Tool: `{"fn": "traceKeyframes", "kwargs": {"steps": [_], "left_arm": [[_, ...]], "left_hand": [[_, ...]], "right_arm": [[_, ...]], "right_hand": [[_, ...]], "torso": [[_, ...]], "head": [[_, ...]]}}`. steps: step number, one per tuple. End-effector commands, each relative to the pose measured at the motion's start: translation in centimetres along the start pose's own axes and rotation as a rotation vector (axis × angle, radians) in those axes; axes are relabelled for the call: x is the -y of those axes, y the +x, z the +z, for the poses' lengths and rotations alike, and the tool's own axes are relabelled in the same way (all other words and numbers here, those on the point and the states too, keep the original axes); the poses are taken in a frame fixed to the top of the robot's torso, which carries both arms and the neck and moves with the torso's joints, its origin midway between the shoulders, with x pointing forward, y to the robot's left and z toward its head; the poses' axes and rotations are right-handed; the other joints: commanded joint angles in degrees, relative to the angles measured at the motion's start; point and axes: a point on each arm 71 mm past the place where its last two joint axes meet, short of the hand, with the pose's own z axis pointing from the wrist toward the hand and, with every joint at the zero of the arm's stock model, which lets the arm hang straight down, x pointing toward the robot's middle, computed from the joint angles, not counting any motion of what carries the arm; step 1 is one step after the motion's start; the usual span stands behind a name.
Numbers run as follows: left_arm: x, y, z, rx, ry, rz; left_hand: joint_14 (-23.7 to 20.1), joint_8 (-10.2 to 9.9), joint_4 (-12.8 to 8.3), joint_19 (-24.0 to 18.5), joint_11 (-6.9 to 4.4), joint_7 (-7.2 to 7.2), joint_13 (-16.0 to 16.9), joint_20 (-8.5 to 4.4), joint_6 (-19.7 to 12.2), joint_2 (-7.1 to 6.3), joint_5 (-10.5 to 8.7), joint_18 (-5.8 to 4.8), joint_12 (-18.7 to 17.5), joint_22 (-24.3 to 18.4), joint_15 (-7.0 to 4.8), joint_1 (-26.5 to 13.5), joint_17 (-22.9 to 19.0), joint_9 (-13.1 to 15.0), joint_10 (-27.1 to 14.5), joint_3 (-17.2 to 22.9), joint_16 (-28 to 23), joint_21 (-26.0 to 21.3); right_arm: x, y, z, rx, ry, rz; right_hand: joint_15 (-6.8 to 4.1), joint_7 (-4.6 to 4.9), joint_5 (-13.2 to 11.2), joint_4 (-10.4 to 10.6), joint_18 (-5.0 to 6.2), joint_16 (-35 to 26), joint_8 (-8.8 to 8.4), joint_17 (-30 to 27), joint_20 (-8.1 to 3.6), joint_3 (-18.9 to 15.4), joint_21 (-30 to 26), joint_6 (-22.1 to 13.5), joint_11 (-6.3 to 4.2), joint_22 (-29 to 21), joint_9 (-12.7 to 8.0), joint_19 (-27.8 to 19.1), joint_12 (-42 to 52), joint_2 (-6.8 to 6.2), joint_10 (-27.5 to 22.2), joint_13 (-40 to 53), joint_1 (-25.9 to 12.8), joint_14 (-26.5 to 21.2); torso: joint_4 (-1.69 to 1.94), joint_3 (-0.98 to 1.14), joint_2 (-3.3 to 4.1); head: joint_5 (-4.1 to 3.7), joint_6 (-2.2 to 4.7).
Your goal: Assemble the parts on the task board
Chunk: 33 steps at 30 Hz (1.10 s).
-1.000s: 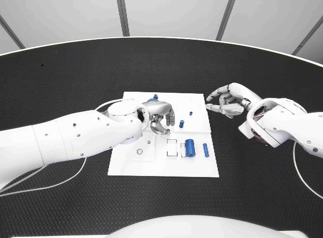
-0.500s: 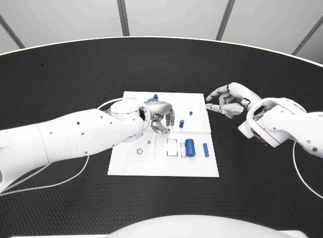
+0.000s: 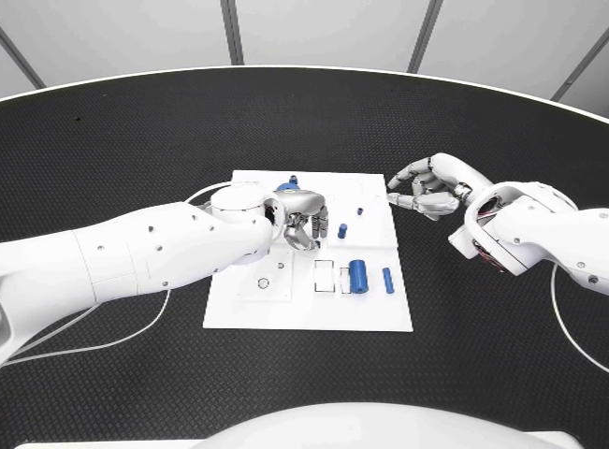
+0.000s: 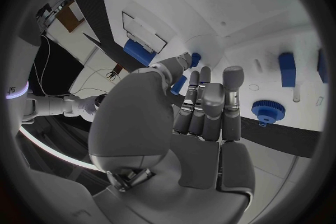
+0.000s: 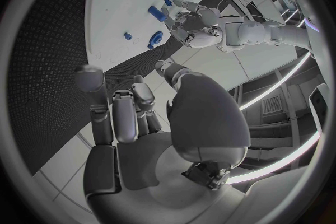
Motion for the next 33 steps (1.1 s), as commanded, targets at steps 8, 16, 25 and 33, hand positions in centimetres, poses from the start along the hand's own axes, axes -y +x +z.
{"fn": "traceKeyframes", "kwargs": {"steps": [8,16,25,33], "left_arm": [[0.1,0.11,0.02,-0.013,0.002,0.002],[0.11,0.16,0.08,-0.018,0.002,0.003],[0.05,0.24,0.2,-0.027,-0.002,0.004],[0.09,0.37,0.31,-0.04,-0.004,0.013]], "left_hand": [[0.0,0.3,0.0,0.2,-0.09,-0.03,0.1,-0.32,0.6,-0.13,-0.25,-0.86,0.3,0.0,-0.51,0.6,0.0,0.1,0.4,0.5,0.4,0.3],[0.1,0.3,0.0,0.3,-0.2,-0.11,0.2,-0.4,0.8,0.04,-0.25,-0.89,0.4,0.2,-0.61,0.7,0.1,0.1,0.7,0.7,0.5,0.4],[0.4,0.6,-0.2,0.7,-0.46,-0.23,0.6,-0.64,1.7,0.61,-0.25,-1.0,0.8,0.8,-0.85,1.2,0.5,0.3,1.5,1.1,0.8,0.8],[0.5,0.8,-0.3,0.9,-0.57,-0.32,0.7,-0.74,2.2,0.86,-0.25,-1.06,1.0,1.1,-0.94,1.4,0.7,0.4,1.8,1.3,0.9,1.1]], "right_arm": [[-0.01,0.01,0.0,0.0,0.0,0.0],[-0.02,0.01,0.0,0.0,0.0,0.0],[-0.03,0.02,-0.01,-0.001,-0.001,0.0],[-0.05,0.04,-0.01,-0.001,-0.001,0.001]], "right_hand": [[-0.36,0.11,0.2,0.1,0.91,-0.4,0.36,1.4,-0.08,0.3,-0.3,-0.4,-0.16,0.0,0.0,-0.2,0.0,-0.13,0.0,0.1,0.3,2.5],[-0.36,0.11,0.2,0.1,0.91,-0.4,0.36,1.4,-0.08,0.3,-0.3,-0.4,-0.16,0.0,0.0,-0.2,0.0,-0.13,0.0,0.1,0.3,2.5],[-0.36,0.11,0.2,0.1,0.91,-0.4,0.36,1.4,-0.08,0.3,-0.3,-0.4,-0.16,0.0,0.0,-0.2,0.0,-0.13,0.0,0.1,0.3,2.5],[-0.36,0.11,0.2,0.1,0.91,-0.4,0.36,1.4,-0.08,0.3,-0.3,-0.4,-0.16,0.0,0.0,-0.2,0.0,-0.13,0.0,0.1,0.3,2.5]], "torso": [[0.02,0.02,-0.03],[0.0,0.01,0.02],[-0.02,0.01,-0.01],[-0.04,-0.02,-0.02]], "head": [[-0.07,-0.26],[-0.05,-0.32],[-0.02,-0.49],[-0.08,-0.68]]}}
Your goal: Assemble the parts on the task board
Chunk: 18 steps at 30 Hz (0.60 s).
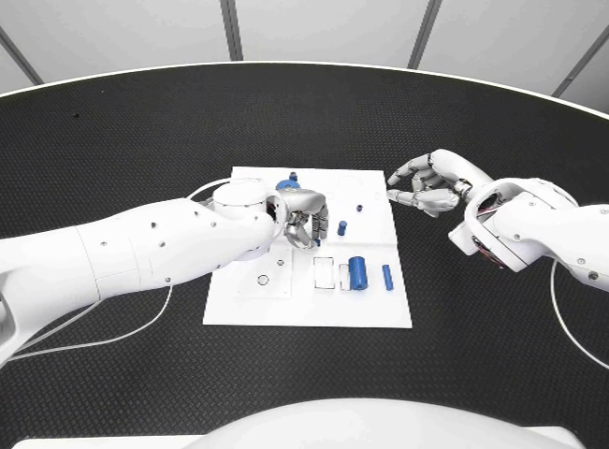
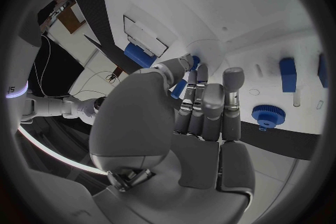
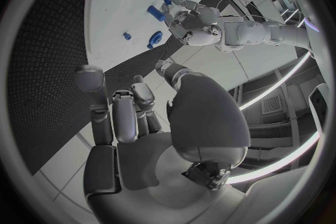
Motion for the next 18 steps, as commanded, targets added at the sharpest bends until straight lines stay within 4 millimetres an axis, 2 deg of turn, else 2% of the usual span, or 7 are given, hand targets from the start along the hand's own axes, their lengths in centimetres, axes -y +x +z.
{"fn": "traceKeyframes", "kwargs": {"steps": [1,18], "left_arm": [[0.0,0.03,0.01,-0.002,-0.001,0.007],[-0.12,0.09,0.05,-0.011,-0.006,0.016]], "left_hand": [[0.2,0.4,-0.1,0.4,-0.11,-0.12,0.0,-0.24,0.7,0.18,-0.25,-1.08,0.4,0.2,-0.54,0.7,0.2,0.1,0.7,0.5,0.4,0.4],[0.2,0.3,0.0,0.3,-0.05,-0.14,0.1,-0.31,0.7,-0.13,-0.26,-1.08,0.2,0.1,-0.55,0.2,0.2,0.1,0.4,0.2,0.5,0.3]], "right_arm": [[0.0,0.0,0.0,0.0,0.0,0.0],[0.01,0.0,0.0,-0.001,0.0,0.0]], "right_hand": [[-0.36,0.12,0.2,0.1,0.91,-0.4,0.36,1.4,-0.08,0.3,-0.3,-0.4,-0.16,0.0,-0.1,-0.2,0.0,-0.13,0.0,0.1,0.3,2.5],[-0.36,0.12,0.2,0.1,0.88,-0.5,0.54,1.3,-0.09,0.3,-0.3,-0.5,-0.15,0.1,-0.1,0.0,0.1,-0.11,0.1,0.1,0.4,2.6]], "torso": [[-0.03,-0.02,0.01],[0.03,0.02,-0.04]], "head": [[-0.03,-0.1],[-0.06,-0.39]]}}
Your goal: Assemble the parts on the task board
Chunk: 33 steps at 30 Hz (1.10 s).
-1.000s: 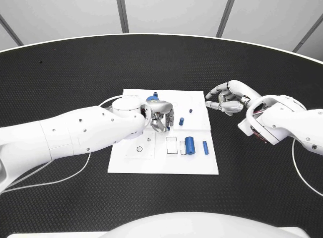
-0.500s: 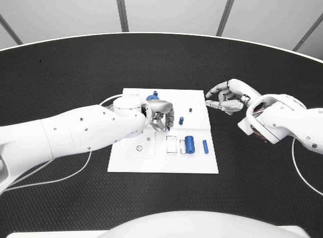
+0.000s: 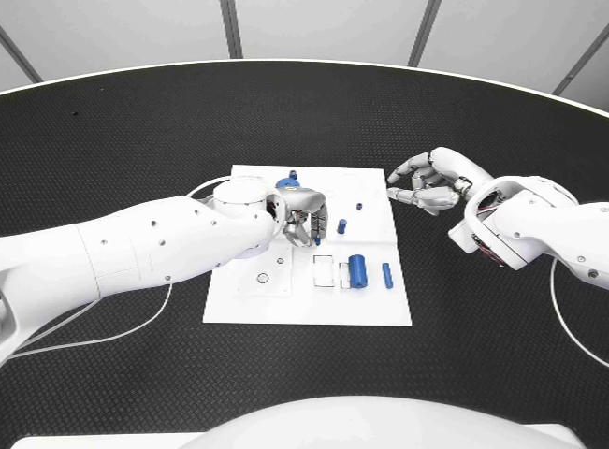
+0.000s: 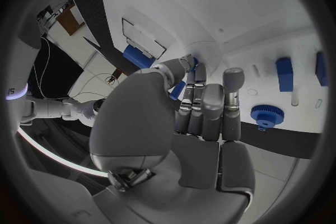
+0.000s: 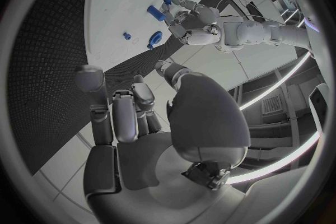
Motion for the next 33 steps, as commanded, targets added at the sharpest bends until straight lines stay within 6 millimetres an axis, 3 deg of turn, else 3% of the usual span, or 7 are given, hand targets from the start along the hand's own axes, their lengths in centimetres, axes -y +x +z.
{"fn": "traceKeyframes", "kwargs": {"steps": [1,20,25,33], "left_arm": [[0.03,0.01,0.03,-0.001,0.001,0.0],[0.02,0.23,0.15,-0.011,-0.004,0.0],[0.05,0.28,0.18,-0.013,-0.003,0.0],[0.09,0.33,0.2,-0.008,0.005,-0.002]], "left_hand": [[-0.1,0.0,0.3,0.0,0.09,0.1,-0.1,-0.11,0.1,-0.38,-0.27,-1.05,-0.5,-0.2,-0.35,-0.1,-0.2,0.0,-0.3,0.0,0.2,0.0],[-0.3,-0.7,1.2,-0.2,0.17,-0.31,0.2,-0.02,-0.8,-1.34,-0.27,-1.04,-0.9,-0.4,-0.26,-1.8,-0.6,-0.1,-1.0,-1.2,0.2,-0.2],[-0.3,-0.6,1.1,-0.1,0.04,-0.21,0.4,-0.03,-0.3,-0.76,-0.26,-1.05,-0.7,-0.3,-0.32,-1.4,-0.7,0.0,-0.9,-1.0,0.2,-0.1],[0.4,0.3,0.9,0.6,-0.5,-0.42,1.1,-0.34,1.7,1.34,-0.26,-1.19,0.0,0.6,-0.76,-0.2,0.1,0.5,0.8,0.0,0.7,0.5]], "right_arm": [[0.01,0.0,0.0,0.0,0.0,0.0],[0.02,-0.01,0.02,0.0,0.001,0.0],[0.02,0.0,0.04,0.0,0.0,0.0],[0.01,0.02,0.08,-0.001,0.0,-0.001]], "right_hand": [[-0.36,0.12,0.2,0.1,0.88,-0.1,0.1,1.4,-0.09,0.3,-0.3,-0.5,-0.15,0.1,0.0,0.0,0.1,-0.11,0.1,0.1,0.4,2.6],[-0.37,0.12,0.3,0.0,0.88,-0.1,0.15,1.4,-0.1,0.3,-0.4,-0.5,-0.16,0.1,-0.1,0.0,0.1,-0.09,0.2,0.1,0.4,2.6],[-0.37,0.12,0.3,0.0,0.88,-0.1,0.15,1.4,-0.1,0.3,-0.4,-0.5,-0.16,0.1,-0.1,0.0,0.1,-0.09,0.2,0.1,0.4,2.6],[-0.37,0.12,0.3,0.0,0.88,-0.1,0.15,1.4,-0.1,0.3,-0.4,-0.5,-0.16,0.1,-0.1,0.0,0.1,-0.09,0.2,0.1,0.4,2.6]], "torso": [[0.01,0.02,0.01],[0.0,0.01,-0.01],[0.0,0.0,0.0],[-0.01,0.02,-0.03]], "head": [[-0.02,-0.1],[-0.08,-0.23],[-0.08,-0.22],[-0.06,-0.32]]}}
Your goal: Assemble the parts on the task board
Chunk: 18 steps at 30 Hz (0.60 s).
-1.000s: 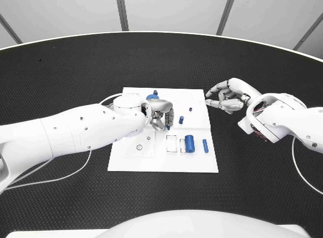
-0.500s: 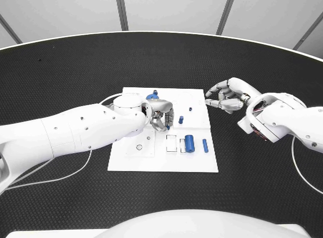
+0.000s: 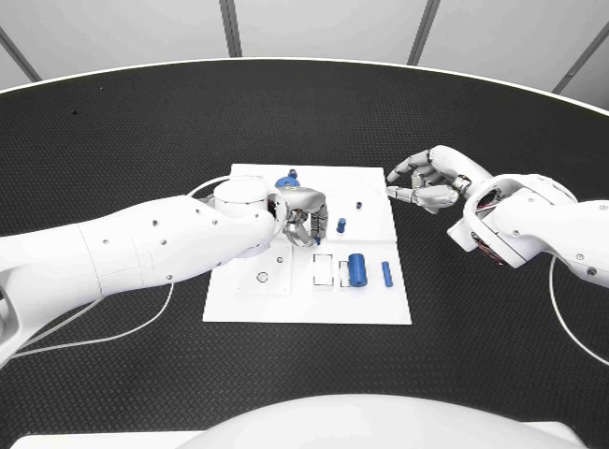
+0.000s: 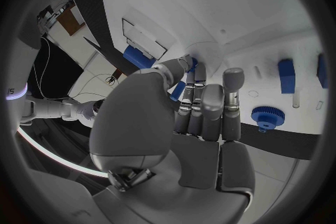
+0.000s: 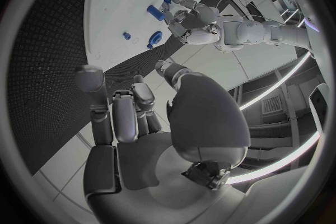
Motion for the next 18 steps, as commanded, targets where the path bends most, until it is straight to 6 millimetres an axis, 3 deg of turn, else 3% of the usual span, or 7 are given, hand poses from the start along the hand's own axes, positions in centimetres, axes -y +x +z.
{"fn": "traceKeyframes", "kwargs": {"steps": [1,18], "left_arm": [[0.02,0.01,0.0,0.004,0.004,-0.001],[-0.25,-0.05,-0.14,0.029,0.005,-0.007]], "left_hand": [[0.4,0.4,0.0,0.6,-0.18,-0.08,0.1,-0.24,0.9,1.35,-0.27,-1.22,0.6,0.5,-0.52,0.2,0.5,0.2,1.0,0.6,0.5,0.5],[0.9,0.7,-0.1,1.2,-0.46,-0.21,0.3,-0.5,1.5,2.29,-0.27,-1.4,0.6,1.3,-0.79,0.4,1.0,0.4,1.8,0.6,0.8,1.1]], "right_arm": [[0.0,0.01,0.02,0.0,0.0,0.0],[0.02,0.0,0.04,0.0,0.0,-0.001]], "right_hand": [[-0.37,0.12,0.3,0.0,0.88,-0.1,0.15,1.4,-0.1,0.3,-0.4,-0.5,-0.16,0.1,-0.1,0.0,0.1,-0.09,0.2,0.1,0.4,2.6],[-0.37,0.12,0.3,0.0,0.88,-0.1,0.15,1.4,-0.1,0.3,-0.4,-0.5,-0.16,0.1,-0.1,0.0,0.1,-0.09,0.2,0.1,0.4,2.6]], "torso": [[-0.02,0.0,0.0],[0.03,-0.01,-0.01]], "head": [[0.03,-0.06],[0.06,-0.01]]}}
